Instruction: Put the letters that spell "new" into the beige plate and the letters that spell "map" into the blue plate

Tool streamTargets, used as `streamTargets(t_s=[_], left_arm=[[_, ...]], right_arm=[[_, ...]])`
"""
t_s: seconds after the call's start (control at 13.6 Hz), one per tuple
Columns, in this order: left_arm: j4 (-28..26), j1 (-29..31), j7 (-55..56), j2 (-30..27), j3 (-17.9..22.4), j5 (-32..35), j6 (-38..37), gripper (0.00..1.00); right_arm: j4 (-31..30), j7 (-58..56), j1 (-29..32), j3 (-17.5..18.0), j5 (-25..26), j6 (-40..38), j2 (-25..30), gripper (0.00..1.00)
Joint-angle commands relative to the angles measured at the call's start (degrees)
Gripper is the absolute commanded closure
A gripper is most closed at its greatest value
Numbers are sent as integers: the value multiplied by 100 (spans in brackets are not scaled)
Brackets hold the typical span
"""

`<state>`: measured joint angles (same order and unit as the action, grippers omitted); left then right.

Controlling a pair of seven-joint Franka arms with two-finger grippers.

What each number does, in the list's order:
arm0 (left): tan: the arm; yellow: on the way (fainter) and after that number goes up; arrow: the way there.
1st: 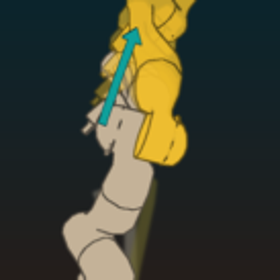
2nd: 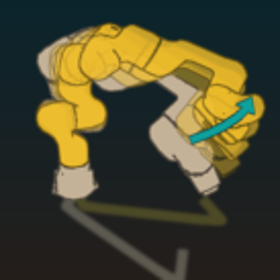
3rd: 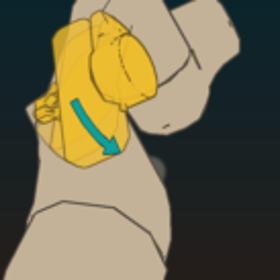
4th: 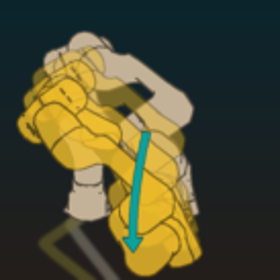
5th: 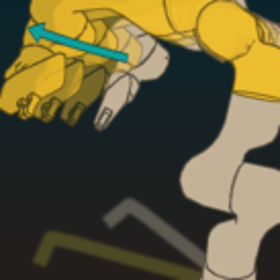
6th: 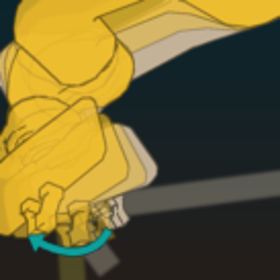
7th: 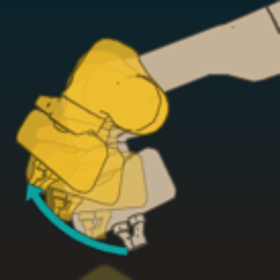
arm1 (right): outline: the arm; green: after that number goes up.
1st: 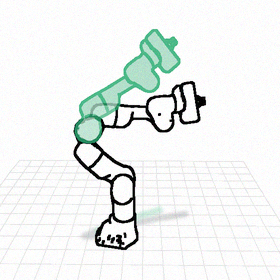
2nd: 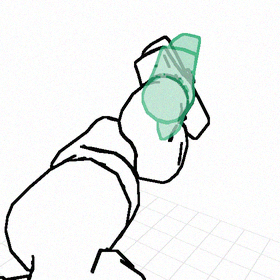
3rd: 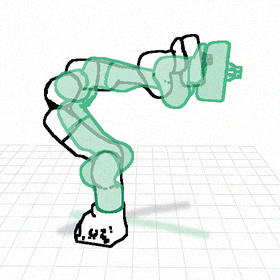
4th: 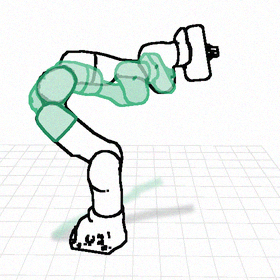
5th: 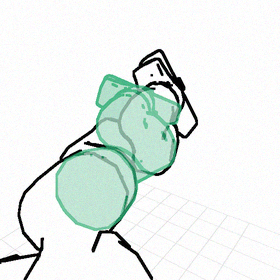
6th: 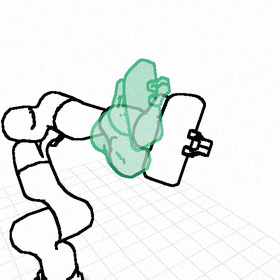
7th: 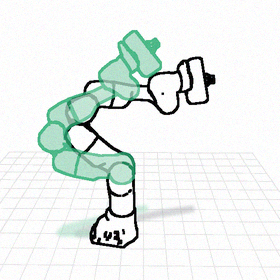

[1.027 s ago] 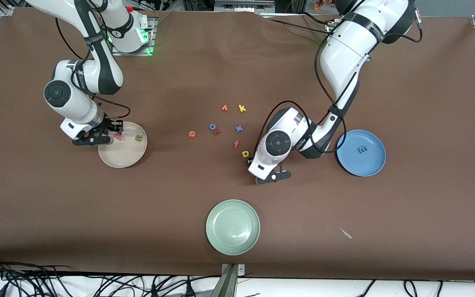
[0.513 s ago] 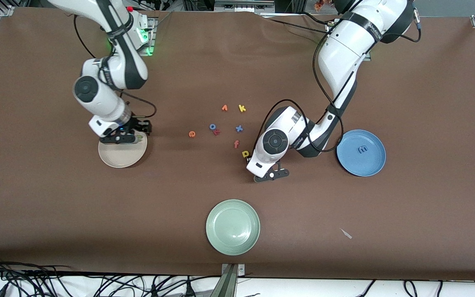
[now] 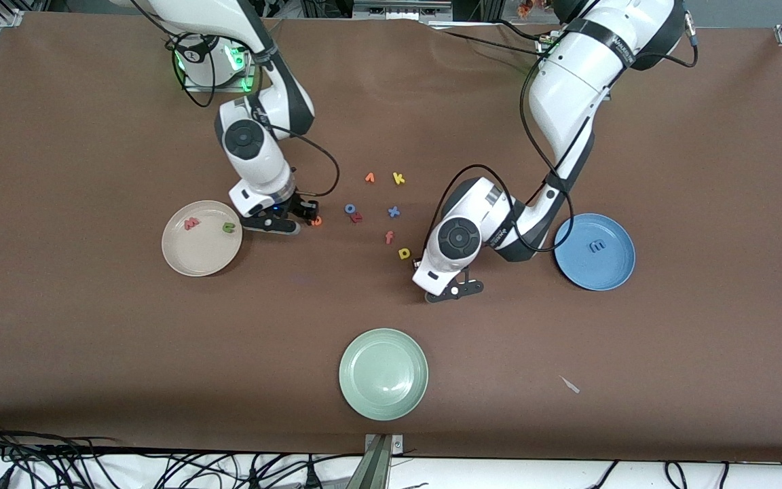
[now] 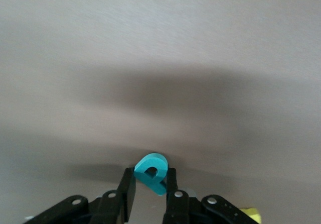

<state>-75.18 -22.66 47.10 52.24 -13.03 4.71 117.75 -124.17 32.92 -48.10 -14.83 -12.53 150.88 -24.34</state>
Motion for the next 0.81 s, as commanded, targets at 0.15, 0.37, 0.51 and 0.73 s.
streamTargets(t_s=[0.15, 0.37, 0.51, 0.73], left_arm=[[-129, 639, -751, -626, -103, 232, -1278, 91], [-426, 1192, -2140, -1021, -85, 232, -1896, 90], [-1031, 1648, -2852, -1433, -102, 406, -1870, 91], [-2120, 2107, -3443, -1987, -129, 574, -1521, 91]], right_arm=[[323, 259, -173, -55, -109, 64, -370, 37], [253, 285, -226, -46, -109, 371, -536, 37], [209, 417, -331, -28, -109, 416, -563, 37], [192, 426, -340, -28, -109, 416, -572, 45]])
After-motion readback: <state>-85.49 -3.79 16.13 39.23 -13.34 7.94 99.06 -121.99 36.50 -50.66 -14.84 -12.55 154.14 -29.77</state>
